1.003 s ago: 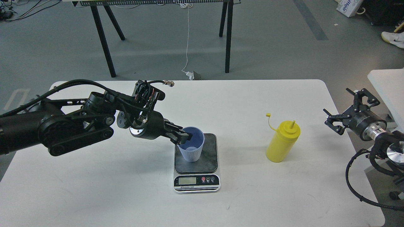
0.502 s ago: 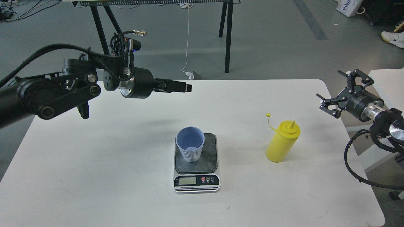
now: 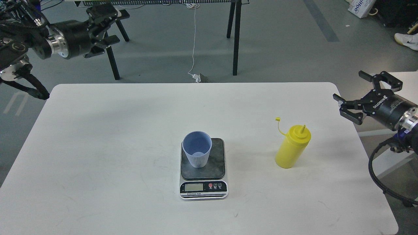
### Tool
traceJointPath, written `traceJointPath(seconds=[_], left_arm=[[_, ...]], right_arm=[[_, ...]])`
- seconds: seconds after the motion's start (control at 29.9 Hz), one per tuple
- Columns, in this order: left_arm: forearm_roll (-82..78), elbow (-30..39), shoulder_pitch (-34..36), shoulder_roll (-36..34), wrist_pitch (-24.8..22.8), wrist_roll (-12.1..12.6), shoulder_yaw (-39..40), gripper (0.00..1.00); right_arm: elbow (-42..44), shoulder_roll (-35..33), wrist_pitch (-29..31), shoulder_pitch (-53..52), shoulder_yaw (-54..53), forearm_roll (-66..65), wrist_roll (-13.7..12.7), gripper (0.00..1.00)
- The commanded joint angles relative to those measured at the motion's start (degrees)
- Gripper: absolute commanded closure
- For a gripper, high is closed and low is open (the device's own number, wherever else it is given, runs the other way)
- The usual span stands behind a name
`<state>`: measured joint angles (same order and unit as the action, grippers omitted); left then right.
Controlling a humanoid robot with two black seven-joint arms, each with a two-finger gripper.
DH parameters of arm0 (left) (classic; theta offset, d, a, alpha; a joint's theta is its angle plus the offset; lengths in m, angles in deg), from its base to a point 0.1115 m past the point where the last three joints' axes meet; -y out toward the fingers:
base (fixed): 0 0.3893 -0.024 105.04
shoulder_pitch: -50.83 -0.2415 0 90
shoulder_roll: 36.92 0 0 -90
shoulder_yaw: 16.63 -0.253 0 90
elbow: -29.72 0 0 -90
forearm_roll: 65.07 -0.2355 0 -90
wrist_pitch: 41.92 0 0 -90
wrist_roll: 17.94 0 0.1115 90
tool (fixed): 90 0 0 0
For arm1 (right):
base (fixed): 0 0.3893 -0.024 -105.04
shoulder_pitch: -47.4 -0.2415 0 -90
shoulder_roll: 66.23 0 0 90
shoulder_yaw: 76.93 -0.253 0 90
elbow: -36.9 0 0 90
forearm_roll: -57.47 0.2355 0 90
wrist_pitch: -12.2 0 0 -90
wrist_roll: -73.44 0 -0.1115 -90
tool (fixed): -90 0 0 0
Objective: Pour seasoning into cup on scale with both arms
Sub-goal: 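Move the right gripper down to the yellow bottle and grasp it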
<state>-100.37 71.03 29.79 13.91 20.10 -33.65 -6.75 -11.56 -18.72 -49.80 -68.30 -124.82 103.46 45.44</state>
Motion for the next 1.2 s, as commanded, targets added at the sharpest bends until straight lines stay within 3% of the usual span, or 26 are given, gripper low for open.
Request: traceJointPath(seconds=[0.0,0.17,0.37,0.77,1.17], left_arm=[[0.8,-1.1,-2.2,0.1,0.0,-0.2,0.1,0.01],[0.9,-1.1,-3.6,0.7,0.0,-0.2,0.2,0.01],[0.9,-1.0,-5.0,1.1,0.0,-0.2,0.2,0.01],[0.8,-0.9,-6.9,1.6,0.0,-0.2,0.2,0.01],[0.8,-0.6,-8.2,1.8,0.0,-0.2,0.2,0.01]], right_arm=[[-4.3,-2.7,0.0,8.9,0.0,5.5,0.0,0.01],[-8.3,-4.0,0.0,17.4,0.1,7.3,0.0,0.01],[-8.3,-1.3,0.0,19.7,1.0,6.7,0.0,0.01],[-2.1,10.3,0.0,17.0,1.3,-0.3,0.0,0.01],[1.8,16.1,0.0,12.8,1.3,-4.6,0.0,0.01]])
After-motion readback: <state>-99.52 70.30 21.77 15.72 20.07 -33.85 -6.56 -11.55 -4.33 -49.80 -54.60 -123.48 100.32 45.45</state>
